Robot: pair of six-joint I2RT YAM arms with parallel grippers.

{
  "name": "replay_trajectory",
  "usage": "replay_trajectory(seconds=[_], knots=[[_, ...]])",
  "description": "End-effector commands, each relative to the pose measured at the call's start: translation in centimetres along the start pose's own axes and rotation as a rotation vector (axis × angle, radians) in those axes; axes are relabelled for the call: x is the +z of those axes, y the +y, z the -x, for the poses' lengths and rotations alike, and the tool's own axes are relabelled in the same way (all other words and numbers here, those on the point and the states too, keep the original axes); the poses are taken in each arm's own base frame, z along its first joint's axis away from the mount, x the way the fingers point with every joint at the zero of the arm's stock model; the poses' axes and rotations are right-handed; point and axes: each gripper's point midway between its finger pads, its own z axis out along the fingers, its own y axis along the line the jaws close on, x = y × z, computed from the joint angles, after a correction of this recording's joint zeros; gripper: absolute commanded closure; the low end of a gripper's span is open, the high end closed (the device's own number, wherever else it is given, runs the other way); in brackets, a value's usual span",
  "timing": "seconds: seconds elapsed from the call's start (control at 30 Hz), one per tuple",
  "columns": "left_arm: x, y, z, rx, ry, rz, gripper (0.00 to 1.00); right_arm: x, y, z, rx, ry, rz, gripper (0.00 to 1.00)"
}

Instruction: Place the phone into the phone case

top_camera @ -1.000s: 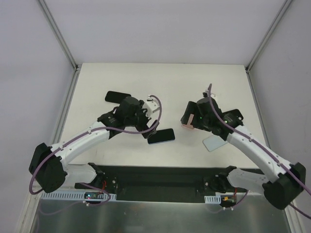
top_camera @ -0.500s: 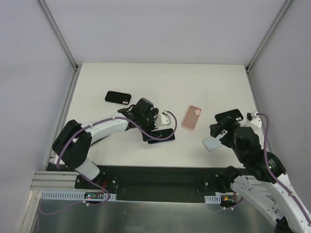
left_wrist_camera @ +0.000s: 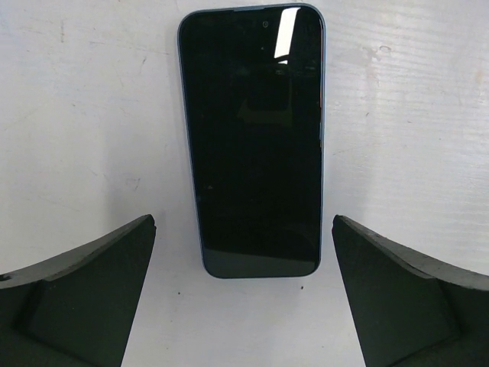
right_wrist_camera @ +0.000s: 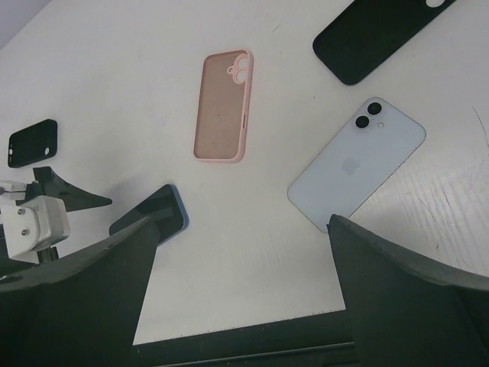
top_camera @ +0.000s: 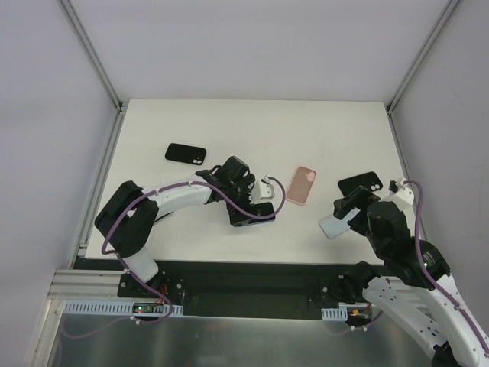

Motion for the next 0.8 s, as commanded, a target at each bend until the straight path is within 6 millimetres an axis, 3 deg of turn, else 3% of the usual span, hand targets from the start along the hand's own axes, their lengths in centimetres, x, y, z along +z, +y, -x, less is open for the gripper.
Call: replay_trajectory(seconds=[0.0,0.63,0.77], knots=[[0.9,-0.1,-0.8,-0.029,0.052,-0.001,0.01,0.0,-0.2,0.6,-0.009,-0.027,-0.014,0.04],[2.5,0.0,-1.5,-0.030,0.136,-0.008,0.01,0.1,-1.1,0.0,-0.019,-0.029,-0.019,0.04],[2.4,-0.2,-1.3,-0.092,0.135,0.000,0.12,1.3,-0.7,-1.6,-0.023,-0.004,0.015,0.04]])
